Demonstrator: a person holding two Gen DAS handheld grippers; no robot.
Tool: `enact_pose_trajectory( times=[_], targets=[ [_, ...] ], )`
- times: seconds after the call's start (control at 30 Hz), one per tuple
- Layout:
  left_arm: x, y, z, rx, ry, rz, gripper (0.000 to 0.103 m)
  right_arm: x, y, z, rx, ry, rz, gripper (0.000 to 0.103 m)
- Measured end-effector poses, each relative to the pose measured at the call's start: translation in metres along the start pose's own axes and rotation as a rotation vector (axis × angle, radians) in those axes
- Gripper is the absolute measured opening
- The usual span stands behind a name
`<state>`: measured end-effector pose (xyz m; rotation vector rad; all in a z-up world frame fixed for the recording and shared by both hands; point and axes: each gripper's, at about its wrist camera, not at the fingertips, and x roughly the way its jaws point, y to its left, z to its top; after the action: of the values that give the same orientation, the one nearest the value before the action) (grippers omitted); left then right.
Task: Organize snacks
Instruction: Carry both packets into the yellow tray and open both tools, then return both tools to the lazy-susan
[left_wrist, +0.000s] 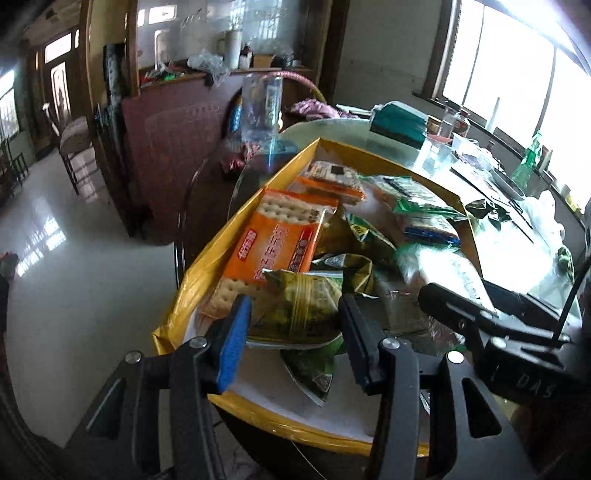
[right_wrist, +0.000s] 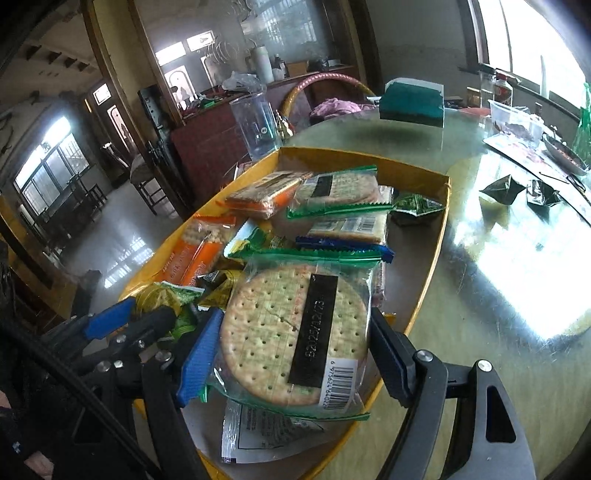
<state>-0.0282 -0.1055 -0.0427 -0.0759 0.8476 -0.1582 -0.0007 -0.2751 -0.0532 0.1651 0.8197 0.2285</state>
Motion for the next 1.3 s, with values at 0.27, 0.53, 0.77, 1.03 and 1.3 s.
enact_pose_trajectory(
  times=[0.27,0.53,0.77,1.03,1.3],
  targets=[
    [-0.013,0.002,0.008,-0.067,-0.042,-0.06,0.075,-0.021,-0.003,0.002,0.002,-0.067,0.039,0.08],
    [-0.033,-0.072,0.027,0.059,-0.105,-0.189,0.079,-0.072,-0.059,0.018,0.11,-0.157,0.063,0.08],
    [-0.033,-0.147,0.038,0.204,-0.094,-0.272,0.079,-0.117,-0.143,0.026,0.262,-0.205,-0.029,0.079],
    [-0.007,-0.195,0.043,0.287,-0.043,-0.276,0.079,-0.116,-0.231,0.059,0.386,-0.177,-0.138,0.079],
    [-0.001,-0.198,0.049,0.289,-0.033,-0.261,0.079,-0.05,-0.299,0.089,0.473,-0.066,-0.198,0.062]
  ],
)
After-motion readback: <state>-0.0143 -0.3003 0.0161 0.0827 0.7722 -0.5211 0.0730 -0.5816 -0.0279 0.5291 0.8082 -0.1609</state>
